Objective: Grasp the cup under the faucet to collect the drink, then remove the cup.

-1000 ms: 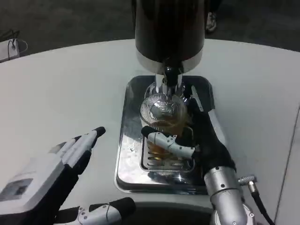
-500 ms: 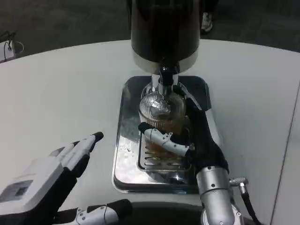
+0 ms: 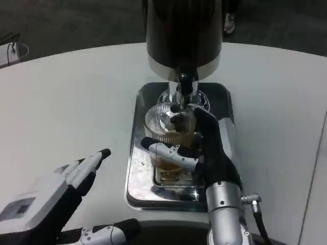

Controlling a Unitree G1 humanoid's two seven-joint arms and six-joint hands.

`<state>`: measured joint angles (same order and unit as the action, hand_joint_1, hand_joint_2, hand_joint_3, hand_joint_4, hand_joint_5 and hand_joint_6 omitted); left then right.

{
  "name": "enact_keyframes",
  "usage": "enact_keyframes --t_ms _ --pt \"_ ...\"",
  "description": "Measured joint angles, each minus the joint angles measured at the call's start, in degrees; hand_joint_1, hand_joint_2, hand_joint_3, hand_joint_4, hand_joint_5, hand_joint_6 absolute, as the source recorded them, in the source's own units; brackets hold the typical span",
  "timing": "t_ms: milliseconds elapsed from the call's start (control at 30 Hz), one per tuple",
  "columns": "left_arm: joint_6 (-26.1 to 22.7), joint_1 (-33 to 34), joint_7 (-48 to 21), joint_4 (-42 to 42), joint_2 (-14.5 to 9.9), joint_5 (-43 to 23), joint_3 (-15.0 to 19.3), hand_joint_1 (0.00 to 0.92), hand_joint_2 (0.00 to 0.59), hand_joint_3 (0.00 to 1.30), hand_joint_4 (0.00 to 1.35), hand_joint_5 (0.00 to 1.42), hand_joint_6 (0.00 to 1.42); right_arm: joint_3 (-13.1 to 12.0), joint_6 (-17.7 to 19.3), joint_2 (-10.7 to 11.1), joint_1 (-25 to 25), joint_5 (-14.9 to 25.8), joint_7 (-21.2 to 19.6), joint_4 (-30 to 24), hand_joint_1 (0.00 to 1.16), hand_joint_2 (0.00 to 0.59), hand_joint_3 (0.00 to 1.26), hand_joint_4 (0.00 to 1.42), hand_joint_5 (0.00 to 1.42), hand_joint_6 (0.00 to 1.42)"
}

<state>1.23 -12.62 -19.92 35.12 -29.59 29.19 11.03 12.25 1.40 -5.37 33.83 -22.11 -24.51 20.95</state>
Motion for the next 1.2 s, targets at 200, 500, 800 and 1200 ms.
enact_keyframes --t_ms 200,500,800,1200 --pt "0.0 0.0 0.0 -0.36 -0.79 -1.0 0.2 0.0 0.069 0.0 0.0 0.0 0.0 0.41 0.15 -0.05 -0.1 0.0 -2.28 0.2 0.95 0.232 0.77 0.96 1.07 1.11" --pt "0.01 0.22 0.0 -0.95 -1.34 -1.93 0.31 0.0 0.07 0.0 0.0 0.0 0.0 1.29 0.36 -0.17 -1.88 0.02 -3.28 -1.45 0.94 0.231 0.9 1.11 1.21 1.27" --pt "0.12 1.36 0.01 -1.78 -1.35 -2.39 0.26 0.0 0.07 0.0 0.0 0.0 0.0 2.0 -0.32 -0.8 -6.85 0.09 -0.17 -7.97 0.93 0.229 1.02 1.21 1.33 1.39" --pt "0.65 2.75 0.04 -2.84 -1.36 -2.46 -0.43 0.0 0.067 0.0 0.0 0.0 0.0 3.1 -3.33 0.19 -14.58 0.39 7.32 -20.8 0.93 0.229 1.04 1.24 1.37 1.42"
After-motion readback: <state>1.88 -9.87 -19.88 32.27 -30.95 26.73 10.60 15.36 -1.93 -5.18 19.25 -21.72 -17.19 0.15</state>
